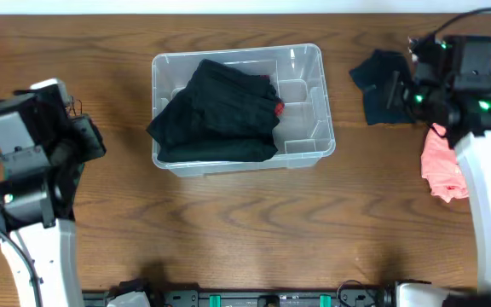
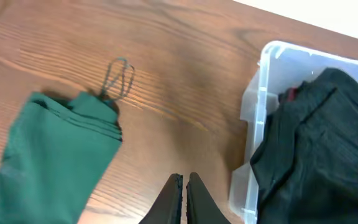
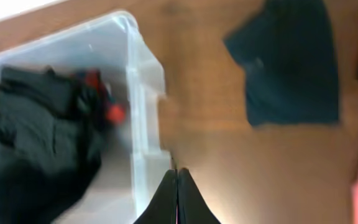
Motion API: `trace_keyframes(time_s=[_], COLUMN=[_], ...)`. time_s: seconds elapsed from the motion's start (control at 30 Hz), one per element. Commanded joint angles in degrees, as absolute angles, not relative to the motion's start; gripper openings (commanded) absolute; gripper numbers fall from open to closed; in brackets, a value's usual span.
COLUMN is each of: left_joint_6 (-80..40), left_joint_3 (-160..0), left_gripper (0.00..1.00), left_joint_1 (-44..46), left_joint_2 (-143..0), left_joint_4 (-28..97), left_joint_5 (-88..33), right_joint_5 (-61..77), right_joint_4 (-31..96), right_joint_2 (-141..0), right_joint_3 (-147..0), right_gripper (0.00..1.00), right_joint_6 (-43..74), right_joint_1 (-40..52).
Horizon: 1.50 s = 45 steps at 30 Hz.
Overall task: Pack container
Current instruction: 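Raise the right arm and move the right gripper toward the pink sweatshirt, then lower the right gripper onto the pink sweatshirt and grasp it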
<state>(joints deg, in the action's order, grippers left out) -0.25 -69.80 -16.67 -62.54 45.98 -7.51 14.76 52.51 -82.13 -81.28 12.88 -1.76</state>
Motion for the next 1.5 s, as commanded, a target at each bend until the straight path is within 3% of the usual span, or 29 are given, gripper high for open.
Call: trace_keyframes(time_s=[0.0,0.2,0.27,0.3,0.33,0.37,0.4,0.53,0.6,0.67,1.2,1.47], left_joint_6=[-1.1,-1.15,-1.17,-1.17,-1.19,-1.19,-1.19,-2.22,-2.96,-2.9,-2.9,-2.9], left_joint_3=[-70.63,-70.63,-70.63,-70.63,-70.63,-70.63,-70.63,-70.63,-70.63,-70.63,-70.63,-70.63], left_gripper=[0.06,0.07,0.14,0.29,0.51,0.66,0.98,0.98,0.98,0.98,0.98,0.98], left_joint_1=[-17.45,-17.45,-17.45,-17.45,-17.45,-17.45,-17.45,-17.45,-17.45,-17.45,-17.45,-17.45], left_joint_2=[-62.46,-62.46,-62.41,-62.39,-62.39,-62.37,-62.37,-62.37,-62.37,-62.43,-62.48,-62.48], left_joint_4=[46.26,46.48,46.46,46.41,46.39,46.39,46.39,46.39,46.46,46.68,46.68,46.68], left_joint_5=[-8.08,-11.2,-11.38,-11.42,-11.42,-11.42,-11.42,-11.4,-11.4,-11.35,-11.35,-11.35], right_joint_5=[8.47,6.85,6.85,6.85,6.85,6.87,6.87,7.64,8.08,8.73,15.49,25.71], right_joint_4=[56.38,58.26,57.04,56.1,55.31,54.74,54.08,52.36,51.86,51.81,45.19,40.82], right_joint_2=[-77.69,-68.2,-64.84,-63.37,-62.28,-61.6,-61.06,-61.08,-61.8,-63.4,-83.07,-93.01], right_joint_3=[-81.14,-73.45,-69.1,-67.05,-65.52,-64.69,-64.03,-64.03,-64.12,-64.12,-64.1,-64.1], right_gripper=[0.01,0.01,0.01,0.01,0.02,0.08,0.24,0.75,0.91,0.99,0.99,0.99], right_joint_6=[10.79,8.88,8.88,8.88,8.84,8.49,7.7,4.27,3.79,3.44,2.68,-5.98], right_joint_1=[-3.18,-7.03,-9.54,-10.96,-12.49,-13.78,-15.51,-22.68,-25.89,-29.87,-51.0,-54.78])
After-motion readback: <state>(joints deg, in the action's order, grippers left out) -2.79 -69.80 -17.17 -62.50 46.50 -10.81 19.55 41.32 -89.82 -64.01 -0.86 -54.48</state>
